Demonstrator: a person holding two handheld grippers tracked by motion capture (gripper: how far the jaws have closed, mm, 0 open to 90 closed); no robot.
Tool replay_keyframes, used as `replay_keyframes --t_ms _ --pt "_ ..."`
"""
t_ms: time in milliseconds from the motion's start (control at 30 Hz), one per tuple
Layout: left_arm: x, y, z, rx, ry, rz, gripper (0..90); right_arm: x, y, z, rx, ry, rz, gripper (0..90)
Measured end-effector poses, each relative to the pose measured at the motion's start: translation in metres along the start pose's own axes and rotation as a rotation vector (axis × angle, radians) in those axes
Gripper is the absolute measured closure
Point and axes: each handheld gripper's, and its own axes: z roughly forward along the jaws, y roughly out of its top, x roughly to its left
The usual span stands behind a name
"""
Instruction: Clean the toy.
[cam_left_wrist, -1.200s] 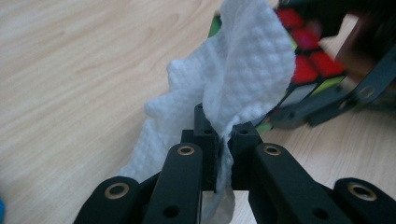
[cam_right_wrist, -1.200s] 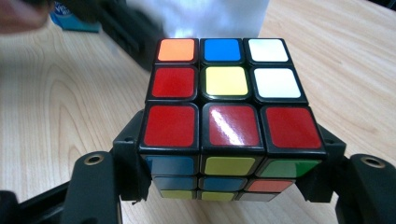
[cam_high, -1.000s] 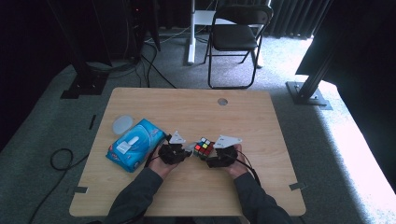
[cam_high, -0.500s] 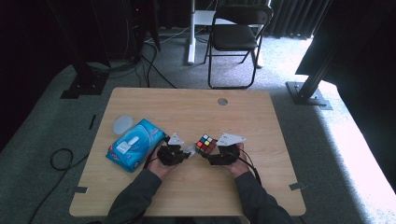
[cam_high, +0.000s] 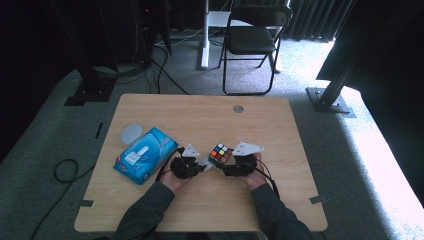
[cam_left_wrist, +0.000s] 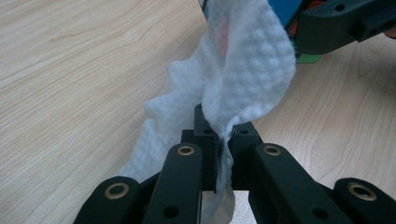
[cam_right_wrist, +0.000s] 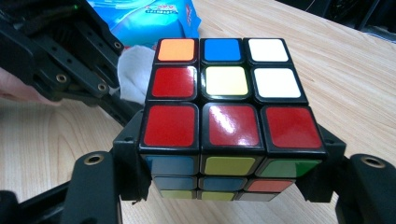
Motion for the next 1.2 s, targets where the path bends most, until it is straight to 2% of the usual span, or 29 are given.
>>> replay_keyframes --t_ms 433,733,833,1033,1200 --pt "-0.009 0.002 0.007 -0.014 -0.017 0.02 85.0 0.002 0.003 -0.001 -0.018 -0.001 0.007 33.8" --pt "-0.007 0.003 0.008 -0.03 -0.014 0.005 84.9 0.004 0.004 0.0 -0.021 0.005 0.005 33.8" --pt "-0.004 0.003 0.007 -0.047 -0.028 -0.019 84.9 0.004 0.005 0.0 -0.022 0.003 0.004 33.8" --pt "0.006 -0.001 0.005 -0.101 -0.095 -0.111 85.0 0.003 0.005 -0.001 -0.023 -0.004 0.009 33.8" --pt "0.007 -0.001 0.004 -0.112 -0.099 -0.116 85.1 0.002 0.004 -0.002 -0.027 -0.01 0.014 33.8"
